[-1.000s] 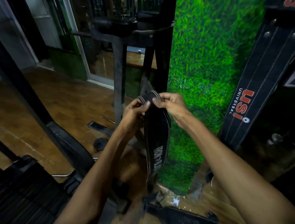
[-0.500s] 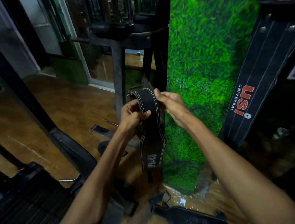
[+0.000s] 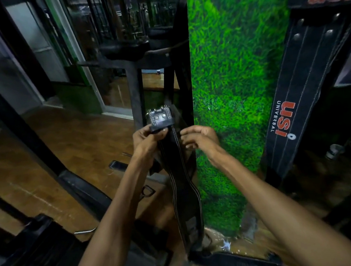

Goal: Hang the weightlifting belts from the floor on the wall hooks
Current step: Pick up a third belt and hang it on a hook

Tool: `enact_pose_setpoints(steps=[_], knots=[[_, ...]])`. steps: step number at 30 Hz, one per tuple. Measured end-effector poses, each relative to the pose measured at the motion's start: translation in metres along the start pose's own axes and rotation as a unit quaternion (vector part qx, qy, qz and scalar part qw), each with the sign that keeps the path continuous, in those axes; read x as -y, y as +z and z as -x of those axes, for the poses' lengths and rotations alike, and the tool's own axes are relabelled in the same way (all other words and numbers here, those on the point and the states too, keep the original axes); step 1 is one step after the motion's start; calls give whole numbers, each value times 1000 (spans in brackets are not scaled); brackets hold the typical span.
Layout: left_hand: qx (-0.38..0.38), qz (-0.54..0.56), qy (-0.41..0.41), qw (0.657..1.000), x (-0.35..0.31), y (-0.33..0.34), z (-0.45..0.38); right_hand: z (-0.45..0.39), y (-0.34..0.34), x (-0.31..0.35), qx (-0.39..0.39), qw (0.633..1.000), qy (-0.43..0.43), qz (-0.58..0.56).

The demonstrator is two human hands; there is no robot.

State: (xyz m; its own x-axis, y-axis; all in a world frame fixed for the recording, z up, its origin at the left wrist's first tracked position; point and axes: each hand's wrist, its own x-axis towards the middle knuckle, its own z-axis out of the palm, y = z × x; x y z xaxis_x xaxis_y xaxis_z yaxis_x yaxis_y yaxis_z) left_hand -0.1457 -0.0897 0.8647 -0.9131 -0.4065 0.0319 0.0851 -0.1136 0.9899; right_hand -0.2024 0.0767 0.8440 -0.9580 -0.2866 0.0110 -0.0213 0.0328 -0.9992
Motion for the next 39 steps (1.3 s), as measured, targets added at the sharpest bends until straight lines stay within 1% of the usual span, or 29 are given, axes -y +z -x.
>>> enact_pose_setpoints(steps=[2, 3, 4, 6, 9, 11, 13, 17, 18, 19, 20, 21, 22, 23, 24, 26, 27, 28, 29, 31, 32, 33, 34, 37, 38, 39], knots=[[19, -30, 36, 999, 2, 2, 5, -4, -9, 14, -64, 996, -40, -52], [32, -37, 54, 997, 2, 5, 8, -7, -11, 23, -78, 993, -71, -53], [45, -39, 73, 996, 1, 8, 10, -8, -13, 33, -76, 992, -94, -47], [66, -42, 106, 991, 1, 14, 12, -9, -14, 51, -42, 994, -97, -3], [91, -52, 128, 986, -1, 20, 13, -9, -18, 69, 21, 993, -60, 101], [89, -64, 143, 984, -1, 21, 11, -6, -21, 72, 40, 990, -57, 123], [87, -74, 161, 980, -1, 20, 9, 0, -21, 73, 42, 993, -71, 88], [80, -86, 186, 975, 1, 19, 5, 8, -22, 79, 63, 988, -134, -52], [75, -84, 184, 976, 2, 19, 4, 8, -23, 81, 68, 987, -137, -50], [71, -83, 180, 977, 2, 20, 3, 8, -24, 82, 73, 987, -141, -18], [73, -86, 178, 978, 3, 20, 1, 8, -24, 82, 77, 986, -140, 39], [78, -91, 181, 976, 4, 20, 0, 8, -24, 80, 80, 983, -132, 98], [85, -94, 186, 974, 3, 21, -1, 8, -24, 79, 77, 981, -122, 131], [90, -95, 190, 973, 3, 21, -1, 8, -24, 78, 70, 983, -118, 118], [94, -95, 195, 972, 2, 21, -2, 8, -24, 79, 59, 989, -122, 65], [102, -99, 207, 968, 3, 21, -3, 8, -22, 86, 15, 989, -113, -90], [106, -95, 210, 967, 3, 21, -4, 4, -21, 90, -11, 987, -103, -123], [107, -88, 208, 968, 3, 20, -4, -2, -20, 95, -25, 991, -93, -96], [111, -78, 207, 969, 3, 21, -4, -7, -19, 97, -22, 997, -76, -20], [122, -58, 210, 968, 3, 22, -4, -9, -14, 98, 52, 988, -31, 139], [124, -51, 211, 968, 4, 22, -3, -8, -12, 99, 85, 982, -15, 170], [125, -47, 211, 968, 4, 23, -3, -8, -12, 99, 107, 981, -16, 160], [125, -47, 212, 968, 4, 22, -4, -5, -12, 101, 113, 985, -34, 123], [123, -56, 211, 968, 6, 20, -9, 5, -17, 109, 98, 992, -79, -28], [117, -60, 211, 969, 6, 20, -11, 5, -19, 108, 106, 990, -85, -48], [114, -62, 211, 969, 6, 21, -12, 3, -21, 107, 104, 990, -89, -44]])
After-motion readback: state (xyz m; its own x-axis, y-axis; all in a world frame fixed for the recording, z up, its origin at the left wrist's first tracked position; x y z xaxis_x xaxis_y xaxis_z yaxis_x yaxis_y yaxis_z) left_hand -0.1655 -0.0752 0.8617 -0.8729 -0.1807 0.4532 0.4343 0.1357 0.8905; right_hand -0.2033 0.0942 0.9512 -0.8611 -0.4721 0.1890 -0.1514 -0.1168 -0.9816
